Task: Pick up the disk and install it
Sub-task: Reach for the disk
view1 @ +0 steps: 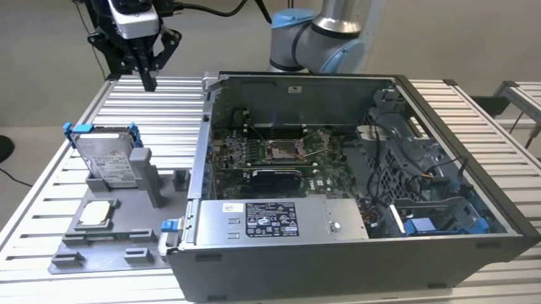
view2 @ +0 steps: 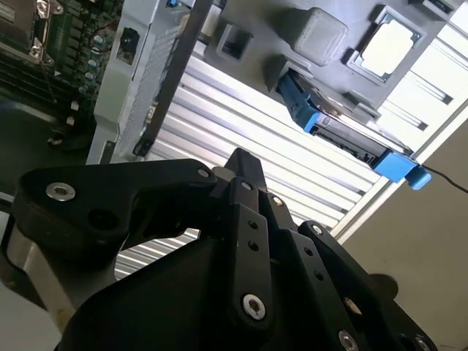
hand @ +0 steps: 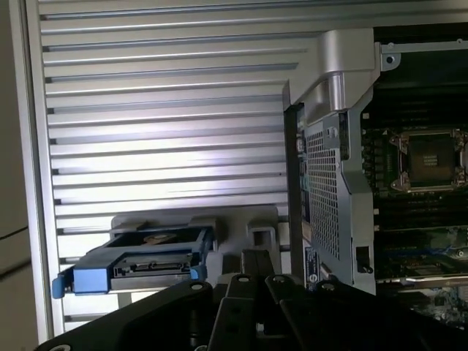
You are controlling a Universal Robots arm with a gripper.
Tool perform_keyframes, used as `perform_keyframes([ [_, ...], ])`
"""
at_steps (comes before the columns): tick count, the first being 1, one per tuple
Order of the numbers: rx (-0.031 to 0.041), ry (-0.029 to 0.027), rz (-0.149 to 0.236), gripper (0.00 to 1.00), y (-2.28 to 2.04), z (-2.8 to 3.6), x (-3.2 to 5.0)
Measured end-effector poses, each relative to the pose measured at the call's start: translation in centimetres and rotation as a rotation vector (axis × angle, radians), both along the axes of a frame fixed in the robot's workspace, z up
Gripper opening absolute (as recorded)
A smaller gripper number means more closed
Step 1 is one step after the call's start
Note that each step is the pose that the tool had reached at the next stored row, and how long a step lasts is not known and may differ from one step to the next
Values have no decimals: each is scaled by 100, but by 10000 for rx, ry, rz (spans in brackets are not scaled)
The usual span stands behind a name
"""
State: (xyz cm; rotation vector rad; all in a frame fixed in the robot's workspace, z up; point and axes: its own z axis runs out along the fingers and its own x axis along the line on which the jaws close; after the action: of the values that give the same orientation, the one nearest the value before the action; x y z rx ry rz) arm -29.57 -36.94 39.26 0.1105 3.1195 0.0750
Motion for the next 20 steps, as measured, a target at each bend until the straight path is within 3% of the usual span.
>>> perform_keyframes([
  [7,-1,0,0,0,2,0,-213],
  [16,-1,0,0,0,-1,0,-605],
  [20,0,0,0,0,-20,0,-772],
])
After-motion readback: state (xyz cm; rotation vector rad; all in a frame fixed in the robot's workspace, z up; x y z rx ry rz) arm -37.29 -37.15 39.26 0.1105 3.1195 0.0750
